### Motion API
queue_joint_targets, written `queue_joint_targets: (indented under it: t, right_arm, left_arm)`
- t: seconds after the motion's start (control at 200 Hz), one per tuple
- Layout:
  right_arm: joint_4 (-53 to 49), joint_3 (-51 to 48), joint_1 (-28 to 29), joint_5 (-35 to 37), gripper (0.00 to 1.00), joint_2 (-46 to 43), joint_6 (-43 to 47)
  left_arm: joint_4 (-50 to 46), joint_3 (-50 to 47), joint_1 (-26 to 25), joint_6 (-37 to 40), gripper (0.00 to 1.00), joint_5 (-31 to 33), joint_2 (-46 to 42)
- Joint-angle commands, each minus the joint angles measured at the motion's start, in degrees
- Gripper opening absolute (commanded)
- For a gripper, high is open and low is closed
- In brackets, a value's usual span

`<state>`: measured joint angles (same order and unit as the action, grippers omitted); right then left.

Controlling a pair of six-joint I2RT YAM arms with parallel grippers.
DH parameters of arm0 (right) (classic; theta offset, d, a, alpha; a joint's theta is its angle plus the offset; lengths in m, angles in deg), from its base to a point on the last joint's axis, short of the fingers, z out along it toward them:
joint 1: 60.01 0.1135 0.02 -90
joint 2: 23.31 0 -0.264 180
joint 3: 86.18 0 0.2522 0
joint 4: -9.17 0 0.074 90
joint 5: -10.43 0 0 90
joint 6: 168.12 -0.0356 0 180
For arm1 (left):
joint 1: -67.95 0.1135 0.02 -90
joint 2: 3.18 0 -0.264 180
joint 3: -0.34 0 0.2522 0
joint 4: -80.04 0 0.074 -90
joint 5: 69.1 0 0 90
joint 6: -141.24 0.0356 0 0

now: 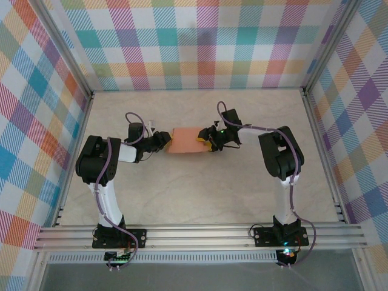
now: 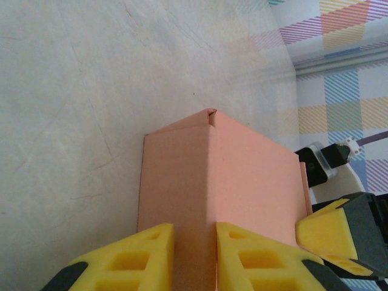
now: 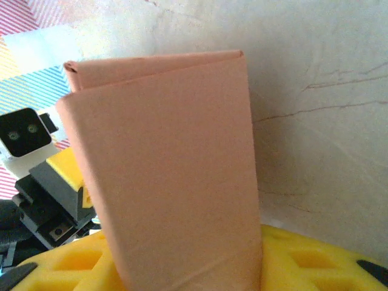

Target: Fold the paper box

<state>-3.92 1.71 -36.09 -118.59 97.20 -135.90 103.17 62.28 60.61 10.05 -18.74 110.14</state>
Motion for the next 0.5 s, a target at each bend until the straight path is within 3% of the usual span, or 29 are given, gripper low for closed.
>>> queue_joint_targets:
  t: [0.0, 0.095, 0.205, 0.495]
  right_arm:
    - [6.2, -1.94, -0.09, -3.17, 0.45, -2.05, -2.68]
    - [9.04, -3.43, -0.41, -4.31, 0.43, -3.24, -3.36]
    - [10.47, -4.65, -0.95, -4.39, 0.38, -4.43, -3.92]
    - [9.99, -5.1, -2.03, -5.92, 0.42, -6.15, -3.31]
  left_arm:
    - [-11.59, -2.79, 0.38, 0.19, 0.23, 5.16, 4.72]
    - [-10.76, -3.05, 0.37, 0.23, 0.31, 4.83, 4.14]
    - [-7.64, -4.51, 0.3, 0.25, 0.48, 5.02, 0.74]
    - [-9.7, -5.9, -0.03, 9.32, 0.79, 11.37, -14.23]
